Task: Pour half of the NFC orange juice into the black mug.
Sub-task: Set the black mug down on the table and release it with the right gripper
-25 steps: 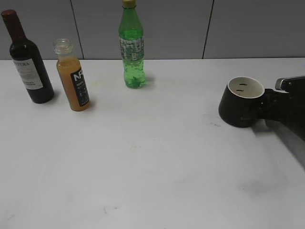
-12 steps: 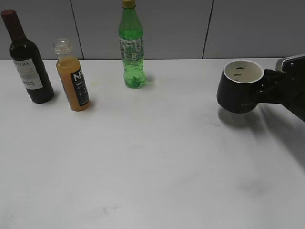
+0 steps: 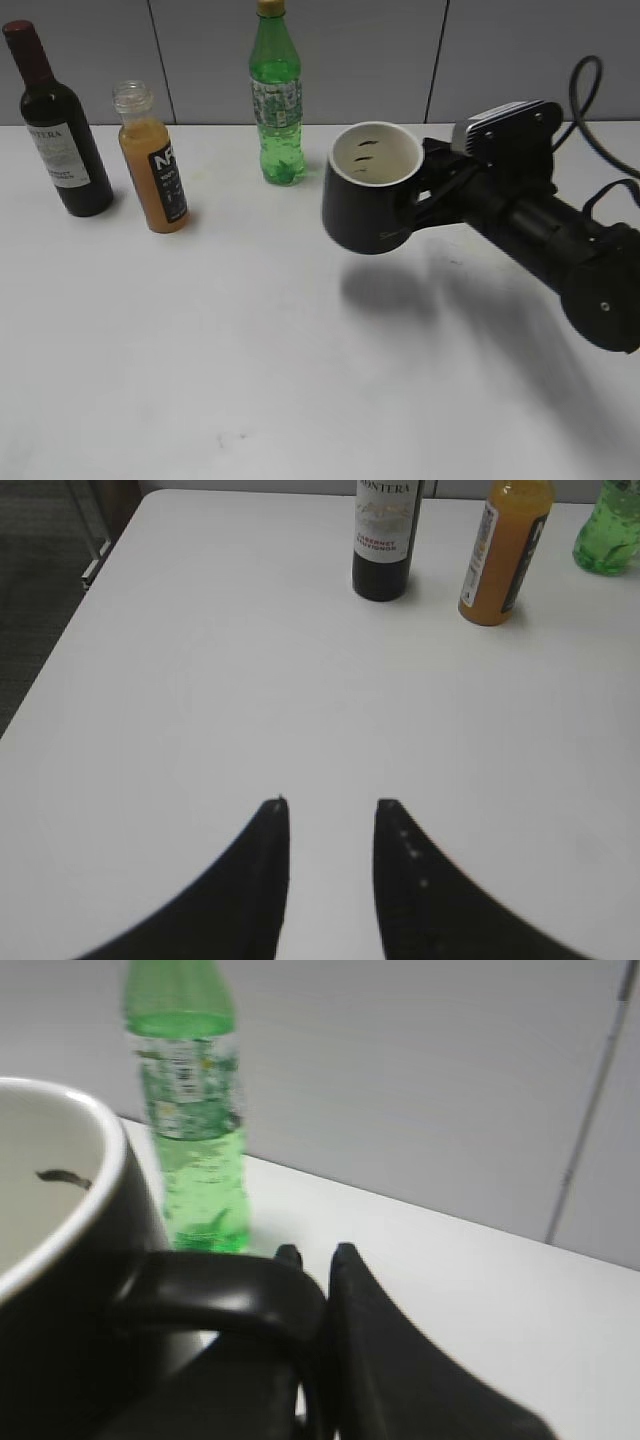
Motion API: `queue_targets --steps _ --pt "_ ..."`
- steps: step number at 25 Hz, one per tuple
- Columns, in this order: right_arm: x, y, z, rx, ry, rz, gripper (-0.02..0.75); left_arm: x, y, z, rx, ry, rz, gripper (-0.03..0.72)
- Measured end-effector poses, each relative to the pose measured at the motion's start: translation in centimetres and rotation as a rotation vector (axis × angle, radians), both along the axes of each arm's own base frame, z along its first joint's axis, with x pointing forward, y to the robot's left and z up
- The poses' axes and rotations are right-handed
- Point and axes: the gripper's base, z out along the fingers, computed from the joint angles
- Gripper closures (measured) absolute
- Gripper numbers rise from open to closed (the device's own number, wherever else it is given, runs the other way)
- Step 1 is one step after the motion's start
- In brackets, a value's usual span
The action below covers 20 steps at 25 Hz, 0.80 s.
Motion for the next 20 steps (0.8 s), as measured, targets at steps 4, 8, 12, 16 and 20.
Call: queue_targets --steps 4,8,12,16,20 --pt "-2.0 3.9 0.0 -0.004 -0.001 0.084 0.695 0.0 0.0 0.0 0.0 0.0 0.0 0.454" --pt "-3.5 6.3 -1.0 -0.02 0.022 0.155 0.695 0.0 0.0 0.0 0.0 0.0 0.0 0.454" --pt "-4.1 7.1 -3.0 -0.051 0.075 0.18 0.695 0.0 0.0 0.0 0.0 0.0 0.0 0.454" --pt "-4.1 6.9 -4.9 -0.078 0.127 0.164 0.695 0.0 0.0 0.0 0.0 0.0 0.0 0.454" --pt "-3.9 6.9 -5.8 -0.085 0.149 0.148 0.695 0.0 0.0 0.0 0.0 0.0 0.0 0.454"
